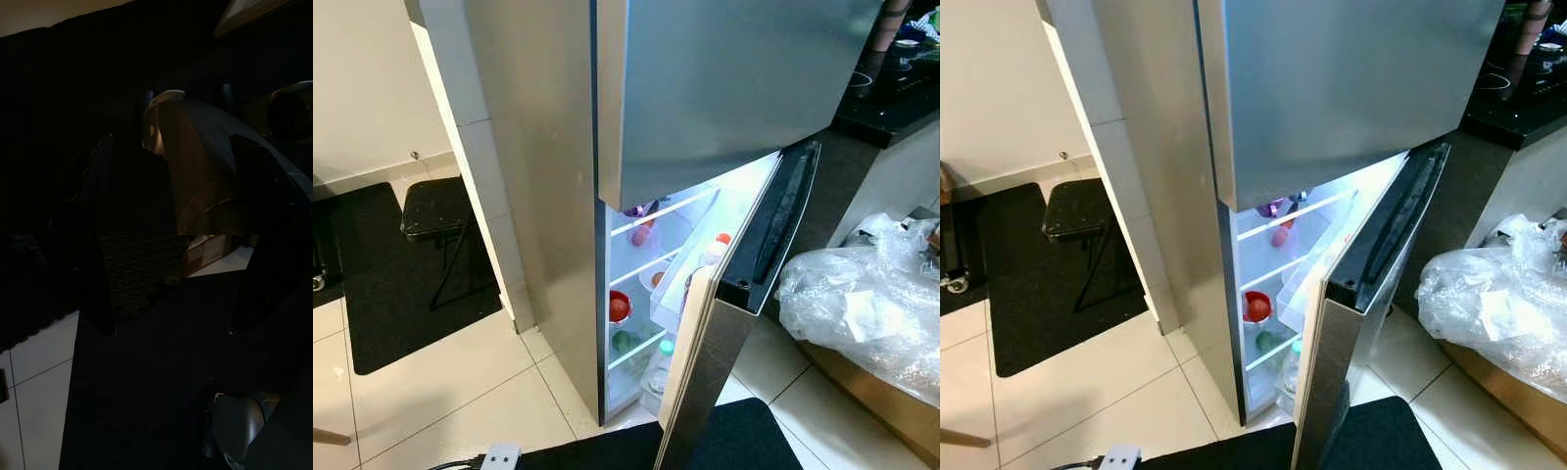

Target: Restocking fridge

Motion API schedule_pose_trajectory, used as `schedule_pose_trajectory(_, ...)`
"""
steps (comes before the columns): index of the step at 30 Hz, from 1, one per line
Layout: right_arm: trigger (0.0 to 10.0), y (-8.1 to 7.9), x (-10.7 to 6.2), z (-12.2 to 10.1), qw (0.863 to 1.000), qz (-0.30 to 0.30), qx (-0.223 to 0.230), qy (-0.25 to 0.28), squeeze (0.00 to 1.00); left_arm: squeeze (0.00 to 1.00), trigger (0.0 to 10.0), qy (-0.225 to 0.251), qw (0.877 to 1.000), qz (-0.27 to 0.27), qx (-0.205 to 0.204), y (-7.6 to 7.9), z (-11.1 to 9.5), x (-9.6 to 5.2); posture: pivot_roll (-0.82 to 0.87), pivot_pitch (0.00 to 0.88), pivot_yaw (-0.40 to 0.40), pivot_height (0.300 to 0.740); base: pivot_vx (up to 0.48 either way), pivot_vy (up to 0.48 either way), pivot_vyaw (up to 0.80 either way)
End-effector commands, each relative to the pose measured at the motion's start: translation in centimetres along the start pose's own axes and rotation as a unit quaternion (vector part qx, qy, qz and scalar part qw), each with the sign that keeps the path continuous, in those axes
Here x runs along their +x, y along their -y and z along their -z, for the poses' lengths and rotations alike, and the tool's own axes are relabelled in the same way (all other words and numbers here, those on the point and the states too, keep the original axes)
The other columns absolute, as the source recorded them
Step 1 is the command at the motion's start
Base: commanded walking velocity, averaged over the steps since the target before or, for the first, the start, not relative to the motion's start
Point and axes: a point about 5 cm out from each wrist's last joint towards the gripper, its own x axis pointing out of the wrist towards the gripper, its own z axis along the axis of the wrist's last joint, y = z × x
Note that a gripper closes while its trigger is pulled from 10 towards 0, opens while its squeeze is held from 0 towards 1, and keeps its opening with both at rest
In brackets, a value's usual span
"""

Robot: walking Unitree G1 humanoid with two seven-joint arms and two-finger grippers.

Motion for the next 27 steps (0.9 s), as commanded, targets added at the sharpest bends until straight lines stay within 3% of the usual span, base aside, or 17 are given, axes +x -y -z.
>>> schedule_pose_trajectory(1,10.0,-0.22,0.01,-0.02,1.0,-0.004,0.005,0.002,0.0,0.0,10.0,-0.011,1.0,-0.008,0.001,-0.21,0.6,-0.15,0.04,0.0,-0.012,0.74,-0.255,0.0,0.0)
schedule_pose_trajectory(27,10.0,0.04,0.05,-0.81,1.0,-0.003,0.0,0.012,0.0,0.0,10.0,-0.012,1.0,-0.006,0.021,0.78,0.14,0.35,0.05,0.0,-0.021,0.74,-0.338,0.0,0.0)
